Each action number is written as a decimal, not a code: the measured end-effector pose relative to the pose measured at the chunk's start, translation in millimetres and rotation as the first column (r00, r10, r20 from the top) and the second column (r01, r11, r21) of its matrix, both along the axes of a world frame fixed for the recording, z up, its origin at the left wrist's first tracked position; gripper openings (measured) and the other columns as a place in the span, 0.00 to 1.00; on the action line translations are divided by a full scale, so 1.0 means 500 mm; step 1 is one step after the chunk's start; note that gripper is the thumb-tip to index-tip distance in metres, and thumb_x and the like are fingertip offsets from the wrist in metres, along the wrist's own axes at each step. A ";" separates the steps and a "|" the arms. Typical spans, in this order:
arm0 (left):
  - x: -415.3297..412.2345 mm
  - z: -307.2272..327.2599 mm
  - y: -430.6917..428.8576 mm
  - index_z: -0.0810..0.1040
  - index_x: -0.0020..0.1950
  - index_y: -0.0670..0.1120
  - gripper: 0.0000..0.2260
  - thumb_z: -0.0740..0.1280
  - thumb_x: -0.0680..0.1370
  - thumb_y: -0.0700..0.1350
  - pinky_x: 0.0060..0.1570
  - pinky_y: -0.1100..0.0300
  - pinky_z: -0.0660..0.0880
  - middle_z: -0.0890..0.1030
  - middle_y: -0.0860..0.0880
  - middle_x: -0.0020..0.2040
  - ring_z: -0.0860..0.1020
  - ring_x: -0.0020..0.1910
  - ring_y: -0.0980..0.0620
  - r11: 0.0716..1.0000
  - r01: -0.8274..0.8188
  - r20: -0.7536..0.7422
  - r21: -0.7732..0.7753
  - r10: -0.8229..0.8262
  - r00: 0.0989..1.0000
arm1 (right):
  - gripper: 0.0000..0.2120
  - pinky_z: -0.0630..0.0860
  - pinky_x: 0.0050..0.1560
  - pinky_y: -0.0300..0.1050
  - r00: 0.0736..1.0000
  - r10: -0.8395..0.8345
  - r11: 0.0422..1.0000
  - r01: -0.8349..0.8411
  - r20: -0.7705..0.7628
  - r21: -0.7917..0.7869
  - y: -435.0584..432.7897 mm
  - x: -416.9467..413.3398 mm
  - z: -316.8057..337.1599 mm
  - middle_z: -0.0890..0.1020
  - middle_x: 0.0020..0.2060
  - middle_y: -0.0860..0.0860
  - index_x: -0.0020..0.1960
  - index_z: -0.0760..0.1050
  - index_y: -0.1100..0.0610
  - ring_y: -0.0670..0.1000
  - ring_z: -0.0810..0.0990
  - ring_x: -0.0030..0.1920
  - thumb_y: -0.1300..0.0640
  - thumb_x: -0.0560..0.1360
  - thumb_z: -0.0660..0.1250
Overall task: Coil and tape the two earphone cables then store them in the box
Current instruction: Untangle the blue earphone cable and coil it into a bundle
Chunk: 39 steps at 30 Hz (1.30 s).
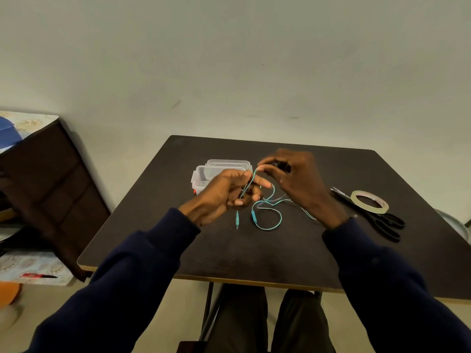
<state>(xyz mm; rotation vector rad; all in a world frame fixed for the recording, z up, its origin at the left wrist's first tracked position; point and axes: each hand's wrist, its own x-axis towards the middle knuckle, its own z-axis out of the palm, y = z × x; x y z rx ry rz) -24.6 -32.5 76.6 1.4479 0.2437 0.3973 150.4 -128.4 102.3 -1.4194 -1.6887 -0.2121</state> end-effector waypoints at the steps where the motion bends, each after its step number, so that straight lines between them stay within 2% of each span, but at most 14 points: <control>1: -0.002 0.000 0.002 0.81 0.57 0.37 0.19 0.52 0.86 0.44 0.28 0.64 0.56 0.79 0.45 0.37 0.66 0.26 0.57 0.998 0.032 0.019 -0.051 -0.031 0.999 | 0.04 0.74 0.40 0.34 0.998 0.023 1.000 -0.023 -0.065 0.009 0.007 0.001 -0.005 0.84 0.40 0.45 0.49 0.85 0.56 0.43 0.81 0.39 0.57 0.76 0.73; 5: -0.014 0.013 0.000 0.78 0.60 0.37 0.14 0.57 0.84 0.43 0.24 0.70 0.64 0.84 0.40 0.45 0.73 0.27 0.55 0.969 0.185 0.153 -0.162 -0.161 0.975 | 0.05 0.79 0.45 0.40 0.948 0.110 0.994 -0.109 -0.299 0.020 0.030 -0.004 -0.022 0.86 0.43 0.51 0.50 0.84 0.60 0.49 0.85 0.43 0.61 0.77 0.70; 8: -0.008 0.027 -0.007 0.77 0.62 0.37 0.14 0.57 0.83 0.41 0.43 0.60 0.82 0.82 0.36 0.61 0.85 0.46 0.42 0.902 0.340 0.352 -0.267 -0.237 0.905 | 0.04 0.80 0.42 0.39 0.858 0.193 0.980 -0.194 -0.476 0.049 0.035 -0.024 -0.049 0.87 0.41 0.48 0.48 0.84 0.61 0.47 0.85 0.42 0.66 0.75 0.70; 11: 0.006 0.040 -0.001 0.76 0.62 0.37 0.13 0.55 0.83 0.39 0.66 0.48 0.75 0.74 0.35 0.71 0.75 0.68 0.35 0.826 0.433 0.543 -0.361 -0.191 0.818 | 0.04 0.72 0.28 0.37 0.724 0.187 0.961 -0.274 -0.664 -0.028 0.032 -0.066 -0.108 0.82 0.32 0.54 0.44 0.84 0.57 0.47 0.76 0.27 0.63 0.75 0.70; 14: 0.018 0.051 0.017 0.73 0.63 0.37 0.13 0.57 0.81 0.39 0.74 0.45 0.66 0.71 0.34 0.73 0.69 0.74 0.36 0.883 0.318 0.590 -0.346 -0.059 0.806 | 0.08 0.66 0.27 0.36 0.684 0.170 0.914 -0.379 -0.709 -0.147 0.021 -0.106 -0.155 0.79 0.30 0.54 0.55 0.83 0.60 0.44 0.68 0.24 0.60 0.81 0.65; 17: 0.017 0.048 0.038 0.74 0.64 0.35 0.15 0.58 0.80 0.40 0.73 0.47 0.69 0.75 0.35 0.70 0.75 0.70 0.38 0.981 -0.030 0.462 -0.191 0.117 0.879 | 0.10 0.68 0.30 0.35 0.812 0.176 0.907 -0.353 -0.557 -0.228 -0.007 -0.119 -0.155 0.80 0.30 0.49 0.58 0.83 0.57 0.42 0.72 0.27 0.56 0.82 0.64; 20: 0.007 0.025 0.051 0.75 0.65 0.31 0.14 0.55 0.85 0.36 0.70 0.49 0.72 0.79 0.36 0.65 0.79 0.66 0.42 0.926 -0.317 0.319 0.203 0.244 0.916 | 0.08 0.69 0.34 0.31 0.914 0.111 0.947 -0.216 -0.389 -0.238 -0.035 -0.111 -0.126 0.80 0.29 0.46 0.53 0.84 0.56 0.40 0.76 0.29 0.56 0.81 0.67; 22: 0.001 0.008 0.049 0.77 0.62 0.30 0.14 0.55 0.85 0.35 0.64 0.50 0.77 0.82 0.37 0.60 0.82 0.61 0.43 0.887 -0.310 0.212 0.343 0.248 0.945 | 0.06 0.70 0.36 0.32 0.972 0.079 0.974 -0.123 -0.223 -0.189 -0.046 -0.097 -0.096 0.81 0.32 0.43 0.50 0.85 0.56 0.40 0.77 0.31 0.57 0.79 0.69; 25: -0.005 -0.006 0.029 0.80 0.55 0.32 0.14 0.56 0.86 0.36 0.47 0.61 0.80 0.86 0.40 0.47 0.86 0.45 0.48 0.913 -0.174 -0.010 0.368 0.191 0.981 | 0.04 0.72 0.38 0.35 0.997 -0.004 0.993 0.013 0.082 -0.114 -0.053 -0.066 -0.053 0.81 0.38 0.43 0.50 0.85 0.56 0.38 0.75 0.35 0.59 0.77 0.71; 27: -0.003 -0.013 0.013 0.80 0.52 0.33 0.14 0.55 0.85 0.35 0.37 0.61 0.76 0.83 0.39 0.39 0.80 0.33 0.47 0.939 -0.098 -0.113 0.330 0.142 0.983 | 0.03 0.72 0.39 0.37 0.982 -0.062 0.996 0.073 0.176 -0.055 -0.048 -0.041 -0.033 0.82 0.39 0.45 0.49 0.85 0.55 0.40 0.74 0.36 0.59 0.76 0.72; 30: -0.002 -0.021 -0.013 0.80 0.47 0.38 0.16 0.54 0.83 0.39 0.30 0.59 0.64 0.69 0.44 0.29 0.64 0.26 0.53 0.995 -0.099 -0.097 0.030 0.101 0.990 | 0.02 0.70 0.42 0.34 0.989 -0.062 0.998 0.062 0.132 0.005 -0.033 -0.008 -0.016 0.83 0.39 0.47 0.47 0.85 0.57 0.39 0.76 0.37 0.60 0.75 0.73; 33: -0.006 -0.018 -0.033 0.77 0.47 0.40 0.12 0.56 0.81 0.43 0.29 0.63 0.54 0.62 0.49 0.31 0.54 0.26 0.57 0.935 0.078 0.047 -0.346 -0.066 0.997 | 0.03 0.73 0.40 0.33 0.996 -0.035 0.999 0.032 -0.081 -0.037 -0.015 0.005 -0.016 0.84 0.38 0.45 0.47 0.85 0.56 0.41 0.81 0.38 0.60 0.75 0.73; 36: -0.005 -0.012 -0.044 0.73 0.53 0.40 0.09 0.54 0.84 0.42 0.29 0.65 0.54 0.66 0.49 0.35 0.55 0.26 0.59 0.849 0.242 0.217 -0.469 -0.155 0.964 | 0.05 0.80 0.43 0.42 0.951 0.024 0.994 -0.055 -0.309 -0.091 -0.001 -0.005 -0.038 0.86 0.39 0.49 0.48 0.85 0.58 0.48 0.85 0.41 0.60 0.77 0.70; 39: -0.002 -0.004 -0.046 0.72 0.61 0.37 0.10 0.58 0.83 0.38 0.31 0.66 0.59 0.78 0.46 0.43 0.65 0.28 0.60 0.878 0.200 0.302 -0.436 -0.066 0.951 | 0.10 0.74 0.35 0.33 0.843 0.106 0.977 -0.186 -0.527 -0.101 0.006 -0.036 -0.084 0.84 0.34 0.44 0.47 0.85 0.55 0.40 0.79 0.33 0.66 0.79 0.67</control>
